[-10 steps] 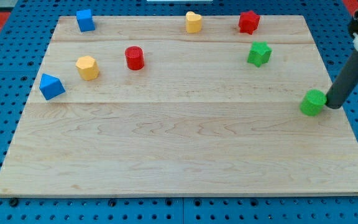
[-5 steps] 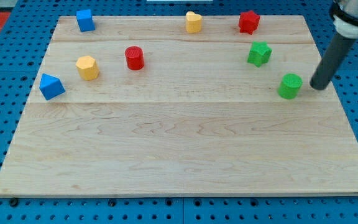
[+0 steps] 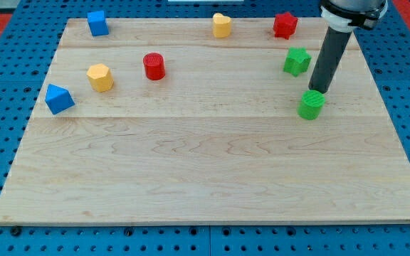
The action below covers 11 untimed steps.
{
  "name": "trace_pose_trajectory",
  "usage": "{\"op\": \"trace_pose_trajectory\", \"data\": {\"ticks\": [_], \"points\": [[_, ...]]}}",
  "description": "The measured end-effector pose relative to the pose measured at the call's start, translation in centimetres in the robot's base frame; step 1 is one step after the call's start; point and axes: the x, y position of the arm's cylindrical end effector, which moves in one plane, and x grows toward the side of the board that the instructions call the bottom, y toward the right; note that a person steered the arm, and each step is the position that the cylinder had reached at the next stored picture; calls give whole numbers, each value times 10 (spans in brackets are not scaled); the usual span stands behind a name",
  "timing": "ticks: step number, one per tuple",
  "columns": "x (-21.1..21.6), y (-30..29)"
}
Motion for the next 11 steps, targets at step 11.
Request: {"op": "trace_pose_trajectory", "data": {"ticks": [11], "points": [[-115,-231]]}}
